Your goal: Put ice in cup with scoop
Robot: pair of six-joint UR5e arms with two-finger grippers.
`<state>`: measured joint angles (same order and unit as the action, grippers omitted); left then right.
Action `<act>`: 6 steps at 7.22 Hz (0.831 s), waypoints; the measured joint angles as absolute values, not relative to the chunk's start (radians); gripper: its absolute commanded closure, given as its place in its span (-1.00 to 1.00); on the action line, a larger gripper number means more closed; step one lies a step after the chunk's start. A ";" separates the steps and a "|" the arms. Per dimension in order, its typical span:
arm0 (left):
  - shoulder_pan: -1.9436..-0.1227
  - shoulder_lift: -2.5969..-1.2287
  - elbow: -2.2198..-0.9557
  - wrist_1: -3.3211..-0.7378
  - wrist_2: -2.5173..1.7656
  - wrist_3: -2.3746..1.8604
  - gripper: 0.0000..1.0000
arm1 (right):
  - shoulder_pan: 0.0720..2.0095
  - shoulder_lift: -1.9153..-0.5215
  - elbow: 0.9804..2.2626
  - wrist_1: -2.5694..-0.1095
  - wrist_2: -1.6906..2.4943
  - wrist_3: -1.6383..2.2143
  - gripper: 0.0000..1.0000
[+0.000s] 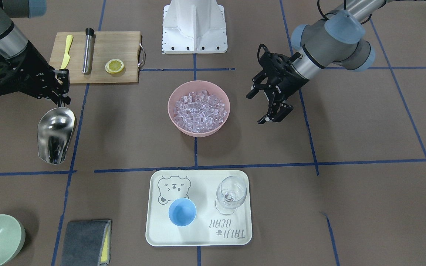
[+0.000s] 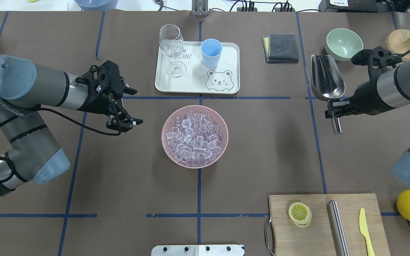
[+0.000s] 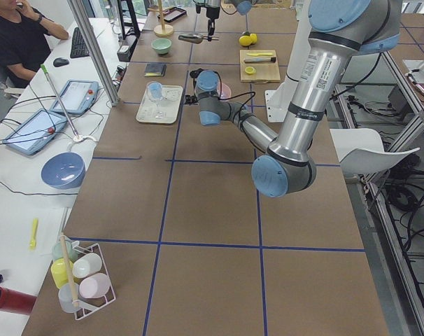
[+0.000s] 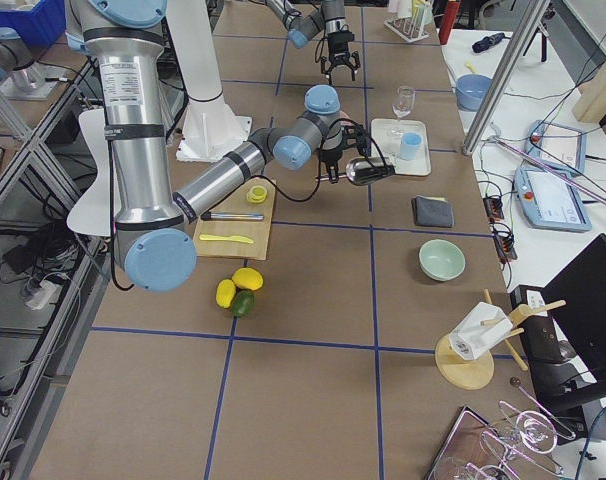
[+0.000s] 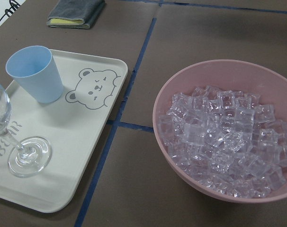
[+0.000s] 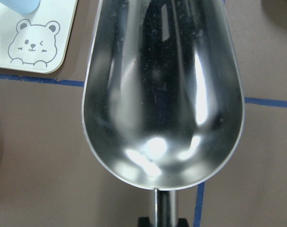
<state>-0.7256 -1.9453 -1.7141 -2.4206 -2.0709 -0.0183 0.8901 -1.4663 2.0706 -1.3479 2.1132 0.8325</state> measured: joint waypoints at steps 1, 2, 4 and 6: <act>-0.726 -1.945 -1.715 -2.421 -2.071 -0.019 -1.00 | 0.895 -1.455 2.071 -1.351 2.106 0.801 1.00; -0.725 -1.945 -1.715 -2.421 -2.071 -0.019 -1.00 | 0.904 -1.440 2.072 -1.352 2.097 0.777 1.00; -0.723 -1.945 -1.705 -2.419 -2.071 -0.020 -1.00 | 0.919 -1.428 2.075 -1.352 2.086 0.715 1.00; -0.703 -1.939 -1.685 -2.412 -2.075 -0.019 -1.00 | 0.927 -1.428 2.088 -1.360 2.119 0.547 1.00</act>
